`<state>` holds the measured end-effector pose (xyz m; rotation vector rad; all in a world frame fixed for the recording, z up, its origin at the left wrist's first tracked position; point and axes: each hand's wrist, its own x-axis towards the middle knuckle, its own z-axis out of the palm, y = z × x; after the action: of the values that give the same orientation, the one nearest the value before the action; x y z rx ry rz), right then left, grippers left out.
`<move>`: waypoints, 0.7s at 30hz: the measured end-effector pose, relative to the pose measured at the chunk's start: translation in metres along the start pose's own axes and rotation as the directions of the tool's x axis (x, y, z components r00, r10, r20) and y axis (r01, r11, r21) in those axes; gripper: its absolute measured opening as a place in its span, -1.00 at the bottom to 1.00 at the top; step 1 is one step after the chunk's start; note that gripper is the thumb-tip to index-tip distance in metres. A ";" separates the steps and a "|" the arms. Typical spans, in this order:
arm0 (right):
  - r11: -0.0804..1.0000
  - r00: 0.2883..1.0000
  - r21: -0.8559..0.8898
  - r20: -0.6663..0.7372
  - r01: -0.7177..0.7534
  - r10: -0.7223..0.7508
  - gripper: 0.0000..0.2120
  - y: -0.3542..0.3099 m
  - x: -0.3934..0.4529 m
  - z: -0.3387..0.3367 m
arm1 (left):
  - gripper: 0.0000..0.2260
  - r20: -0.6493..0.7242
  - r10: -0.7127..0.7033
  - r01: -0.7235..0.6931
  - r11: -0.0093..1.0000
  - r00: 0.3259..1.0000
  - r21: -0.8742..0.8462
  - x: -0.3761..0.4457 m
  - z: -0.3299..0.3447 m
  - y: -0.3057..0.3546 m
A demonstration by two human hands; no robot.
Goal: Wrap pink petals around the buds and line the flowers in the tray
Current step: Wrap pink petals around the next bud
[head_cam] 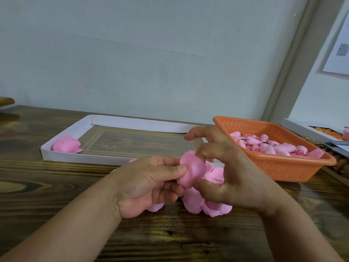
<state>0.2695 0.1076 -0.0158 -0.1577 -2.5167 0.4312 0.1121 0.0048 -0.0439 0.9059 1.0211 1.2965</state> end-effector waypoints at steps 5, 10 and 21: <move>0.996 0.999 0.092 0.049 -0.020 0.016 -0.85 -0.002 -0.001 -0.001 | -0.87 0.011 -0.006 0.006 1.000 1.000 -0.006 -0.001 0.000 0.002; 0.977 0.998 0.209 0.067 -0.033 0.020 -0.85 -0.001 0.000 0.000 | -0.94 0.059 -0.014 0.015 1.000 0.998 -0.011 -0.002 0.002 0.002; 0.968 0.999 0.248 0.017 0.027 -0.032 -0.64 0.004 -0.001 -0.007 | -0.90 0.111 -0.032 0.037 0.998 0.993 -0.041 -0.003 -0.005 0.006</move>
<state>0.2742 0.1135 -0.0123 -0.0189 -2.4558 0.7335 0.1060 0.0022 -0.0398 0.9131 0.9151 1.2216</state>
